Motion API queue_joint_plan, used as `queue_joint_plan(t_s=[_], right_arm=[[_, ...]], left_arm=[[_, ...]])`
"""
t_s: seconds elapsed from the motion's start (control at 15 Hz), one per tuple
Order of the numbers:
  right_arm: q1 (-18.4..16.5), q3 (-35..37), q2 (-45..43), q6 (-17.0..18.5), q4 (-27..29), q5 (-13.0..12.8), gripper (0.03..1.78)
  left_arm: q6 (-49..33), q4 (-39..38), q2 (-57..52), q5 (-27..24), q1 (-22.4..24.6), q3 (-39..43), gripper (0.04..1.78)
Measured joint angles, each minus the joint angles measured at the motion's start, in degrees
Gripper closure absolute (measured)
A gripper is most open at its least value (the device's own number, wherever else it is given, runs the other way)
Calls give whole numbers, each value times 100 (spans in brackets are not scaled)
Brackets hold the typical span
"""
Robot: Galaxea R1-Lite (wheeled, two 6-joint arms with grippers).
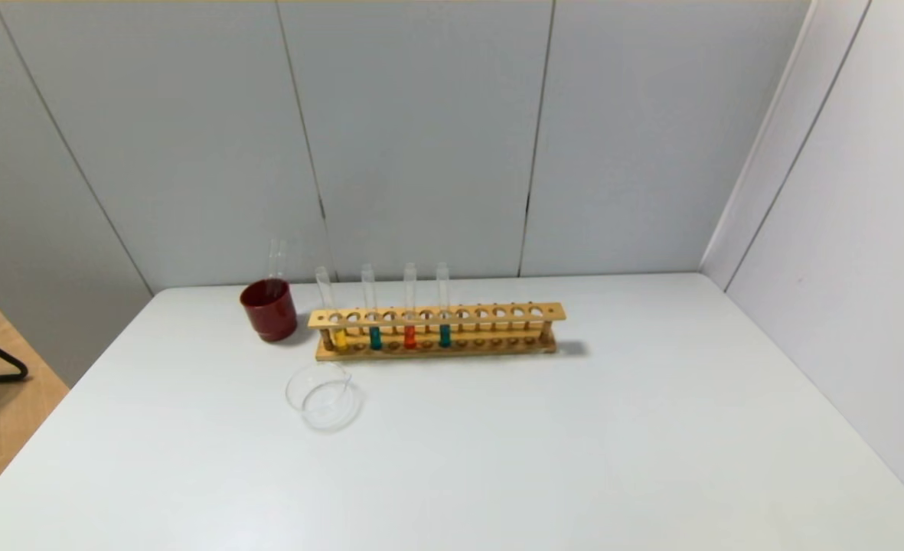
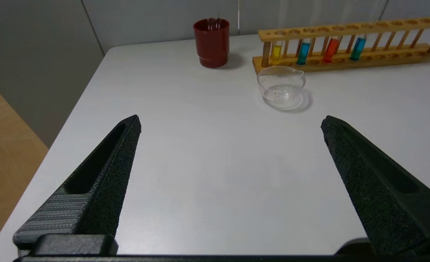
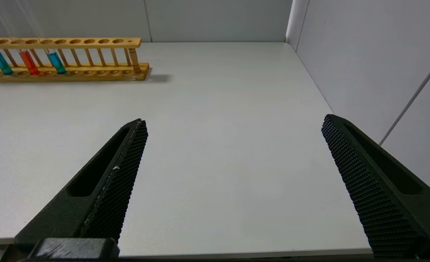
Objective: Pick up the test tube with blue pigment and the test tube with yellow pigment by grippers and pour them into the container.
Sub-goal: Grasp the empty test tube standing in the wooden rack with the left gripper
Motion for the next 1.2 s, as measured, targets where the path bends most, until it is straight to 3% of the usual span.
queue_joint_plan(t_s=[0.27, 0.53, 0.8, 1.2], right_arm=[[0, 0, 0, 0, 0, 0, 6], [0, 0, 0, -2, 0, 0, 6], [0, 0, 0, 0, 0, 0, 6], [0, 0, 0, 2, 2, 0, 6]], left_arm=[[361, 592, 247, -205, -2, -1340, 7], [711, 822, 1642, -352, -350, -3003, 7], [734, 273, 3588, -361, -1008, -4003, 7], [628, -1174, 6243, -408, -929, -4819, 7]])
